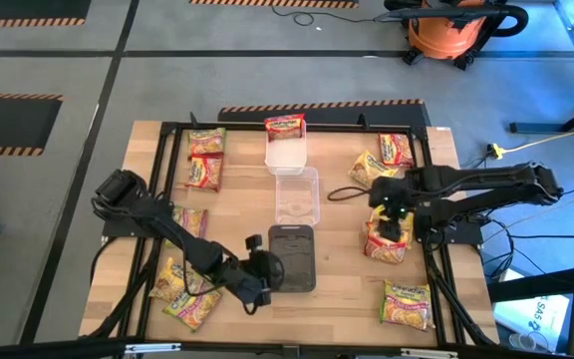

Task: Sort Maruchan noodles
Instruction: Put the red noodle pack into the white bin

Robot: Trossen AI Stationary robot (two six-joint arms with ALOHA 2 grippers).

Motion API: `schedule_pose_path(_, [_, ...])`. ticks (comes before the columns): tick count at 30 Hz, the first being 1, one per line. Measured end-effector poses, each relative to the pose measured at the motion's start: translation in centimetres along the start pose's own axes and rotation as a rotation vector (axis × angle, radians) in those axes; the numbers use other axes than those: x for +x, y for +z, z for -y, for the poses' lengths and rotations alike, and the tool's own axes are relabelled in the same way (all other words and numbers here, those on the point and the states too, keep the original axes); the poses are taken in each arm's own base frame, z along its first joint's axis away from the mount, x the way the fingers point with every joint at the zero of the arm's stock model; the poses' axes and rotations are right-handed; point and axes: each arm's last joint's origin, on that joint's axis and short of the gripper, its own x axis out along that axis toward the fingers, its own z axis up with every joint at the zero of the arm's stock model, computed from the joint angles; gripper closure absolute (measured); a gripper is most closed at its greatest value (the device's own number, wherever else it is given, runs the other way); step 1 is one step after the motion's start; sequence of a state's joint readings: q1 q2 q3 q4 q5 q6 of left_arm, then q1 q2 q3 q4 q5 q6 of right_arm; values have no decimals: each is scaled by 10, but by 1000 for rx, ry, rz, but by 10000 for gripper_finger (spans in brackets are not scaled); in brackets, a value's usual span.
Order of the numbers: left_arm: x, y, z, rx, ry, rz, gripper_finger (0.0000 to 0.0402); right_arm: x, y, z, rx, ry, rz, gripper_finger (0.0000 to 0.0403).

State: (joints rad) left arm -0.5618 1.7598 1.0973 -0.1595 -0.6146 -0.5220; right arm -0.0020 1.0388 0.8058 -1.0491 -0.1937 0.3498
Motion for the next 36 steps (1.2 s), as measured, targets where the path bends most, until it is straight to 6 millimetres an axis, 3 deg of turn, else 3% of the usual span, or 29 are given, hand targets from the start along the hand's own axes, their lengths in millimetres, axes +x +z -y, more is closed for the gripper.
schedule_pose_path(8, [-1, -1, 2, -5, -1, 1, 253, 31, -30, -3, 101, -62, -167, 158])
schedule_pose_path(15, [-2, -2, 2, -10, -4, -1, 253, 39, -41, -19, 57, -113, -170, 158])
schedule_pose_path(24, [-3, -2, 4, -23, -8, -1, 253, 62, -31, -49, 1, 2, -117, 158])
schedule_pose_path(31, [-3, -3, 4, -42, -15, -5, 253, 88, -27, -58, -28, -85, -144, 158])
schedule_pose_path(36, [-3, -1, 5, -54, -23, 8, 253, 102, -13, -71, -53, 23, -17, 158])
